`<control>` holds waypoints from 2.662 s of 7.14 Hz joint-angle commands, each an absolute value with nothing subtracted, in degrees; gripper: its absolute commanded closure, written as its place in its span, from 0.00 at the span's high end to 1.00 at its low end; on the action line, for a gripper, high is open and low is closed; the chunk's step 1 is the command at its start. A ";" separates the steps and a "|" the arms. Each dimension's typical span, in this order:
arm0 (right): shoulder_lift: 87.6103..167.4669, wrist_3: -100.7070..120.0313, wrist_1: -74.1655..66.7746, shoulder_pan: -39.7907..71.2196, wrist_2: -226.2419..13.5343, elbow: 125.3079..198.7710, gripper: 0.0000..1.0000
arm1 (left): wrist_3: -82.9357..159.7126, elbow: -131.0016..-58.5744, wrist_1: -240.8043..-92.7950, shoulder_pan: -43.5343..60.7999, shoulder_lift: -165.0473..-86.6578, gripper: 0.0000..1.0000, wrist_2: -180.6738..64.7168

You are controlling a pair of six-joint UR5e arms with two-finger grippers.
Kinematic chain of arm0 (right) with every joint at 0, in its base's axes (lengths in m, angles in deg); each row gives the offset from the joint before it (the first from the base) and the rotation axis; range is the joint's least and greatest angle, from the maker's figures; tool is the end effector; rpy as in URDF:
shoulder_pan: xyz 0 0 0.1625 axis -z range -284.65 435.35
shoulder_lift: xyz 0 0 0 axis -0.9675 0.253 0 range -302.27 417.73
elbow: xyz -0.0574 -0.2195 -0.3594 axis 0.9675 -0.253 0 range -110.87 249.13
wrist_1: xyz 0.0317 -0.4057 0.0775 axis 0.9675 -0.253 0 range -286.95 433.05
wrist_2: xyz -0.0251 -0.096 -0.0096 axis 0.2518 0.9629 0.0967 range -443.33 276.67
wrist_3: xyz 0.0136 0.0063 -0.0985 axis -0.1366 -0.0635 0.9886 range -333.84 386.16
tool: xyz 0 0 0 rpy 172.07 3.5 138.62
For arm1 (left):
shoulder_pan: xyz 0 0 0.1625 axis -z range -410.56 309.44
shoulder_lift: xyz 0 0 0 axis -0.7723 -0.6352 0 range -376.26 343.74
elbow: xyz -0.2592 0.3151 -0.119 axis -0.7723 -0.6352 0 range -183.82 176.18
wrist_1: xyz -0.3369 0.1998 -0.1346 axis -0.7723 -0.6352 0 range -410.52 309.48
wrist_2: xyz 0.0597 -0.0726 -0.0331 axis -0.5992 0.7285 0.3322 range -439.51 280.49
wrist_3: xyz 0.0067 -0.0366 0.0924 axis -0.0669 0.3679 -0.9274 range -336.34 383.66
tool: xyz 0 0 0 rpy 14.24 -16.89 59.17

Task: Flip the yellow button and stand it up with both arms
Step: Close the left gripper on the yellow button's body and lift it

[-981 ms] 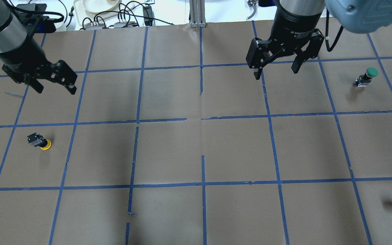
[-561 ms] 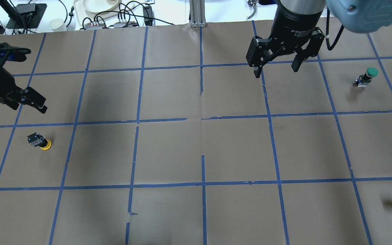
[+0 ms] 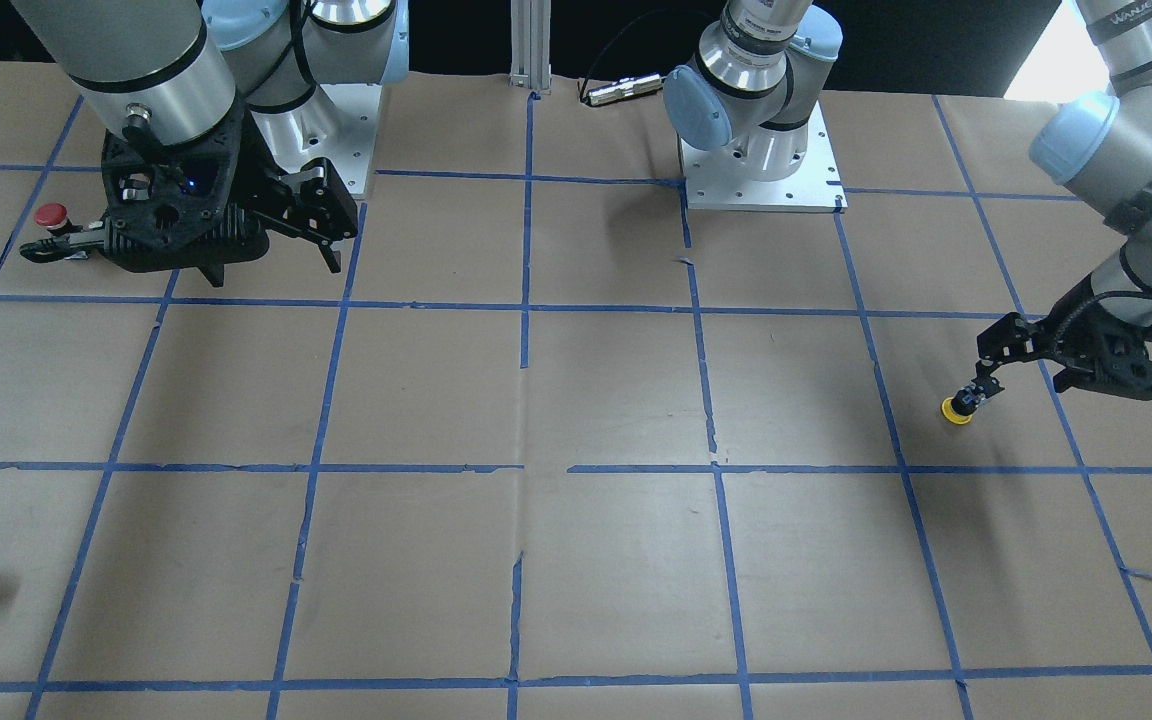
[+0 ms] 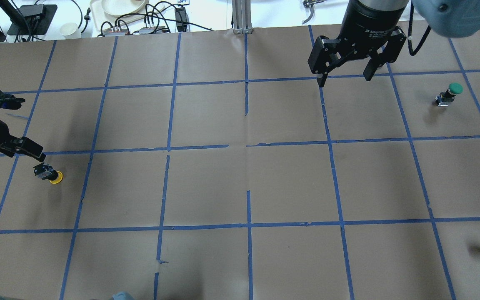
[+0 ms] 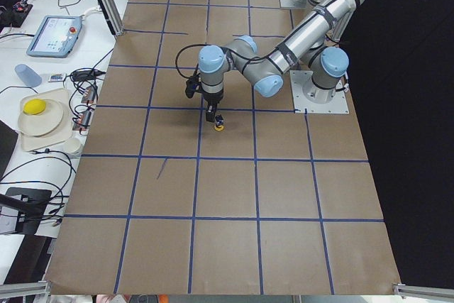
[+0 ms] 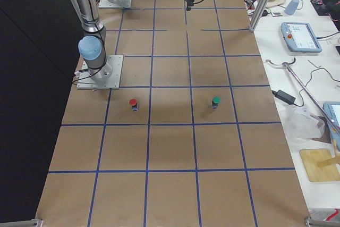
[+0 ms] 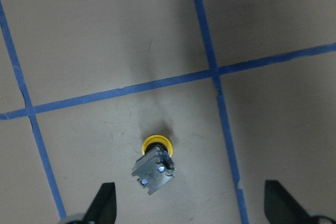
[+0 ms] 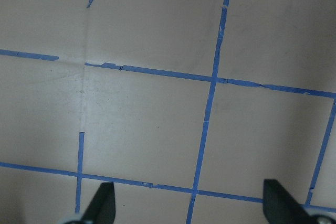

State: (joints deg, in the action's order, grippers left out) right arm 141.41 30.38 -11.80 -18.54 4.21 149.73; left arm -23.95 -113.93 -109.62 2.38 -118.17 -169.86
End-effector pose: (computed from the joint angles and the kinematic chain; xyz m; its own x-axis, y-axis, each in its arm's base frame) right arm 0.1735 -0.5240 0.5029 -0.9892 -0.1394 -0.0453 -0.1409 0.9895 0.0328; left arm 0.2061 -0.4933 0.2689 -0.9831 0.1830 0.0104 0.1832 0.9829 0.0177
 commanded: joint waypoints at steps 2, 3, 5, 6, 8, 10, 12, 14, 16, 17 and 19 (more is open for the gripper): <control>141.40 30.38 -12.29 -18.43 4.21 149.73 1.00 | -23.63 -115.87 -107.03 2.08 -121.02 0.98 -169.86; 141.49 30.38 -12.46 -18.35 4.21 149.73 1.00 | -22.76 -117.10 -107.03 2.08 -120.85 0.96 -169.95; 141.40 30.38 -12.55 -18.35 4.29 149.82 1.00 | -21.44 -117.28 -104.67 2.08 -122.51 0.93 -170.04; 141.40 30.38 -12.55 -18.35 4.21 149.82 1.00 | -20.47 -117.29 -104.75 2.08 -122.78 0.93 -169.95; 141.32 30.38 -12.55 -17.74 4.29 149.82 1.00 | -19.68 -117.37 -105.18 2.08 -122.78 0.72 -170.04; 141.40 30.38 -12.47 -17.38 4.21 149.82 1.00 | -19.85 -117.37 -105.28 2.08 -122.52 0.28 -170.13; 141.40 30.38 -12.55 -17.29 4.30 149.73 1.00 | -20.72 -115.02 -105.36 2.52 -121.21 0.05 -170.04; 141.40 30.38 -12.47 -17.29 4.29 149.73 1.00 | -20.99 -113.25 -107.28 5.84 -119.37 0.05 -166.91; 141.40 30.38 -12.47 -17.29 4.30 149.73 1.00 | -22.30 -111.93 -118.21 11.37 -114.28 0.05 -162.77; 141.49 30.38 -12.47 -17.20 4.30 149.64 1.00 | -22.48 -110.71 -124.29 14.53 -112.60 0.05 -160.22; 141.40 30.64 -12.03 -17.20 4.30 149.73 1.00 | -21.96 -110.34 -131.95 21.13 -111.36 0.05 -150.58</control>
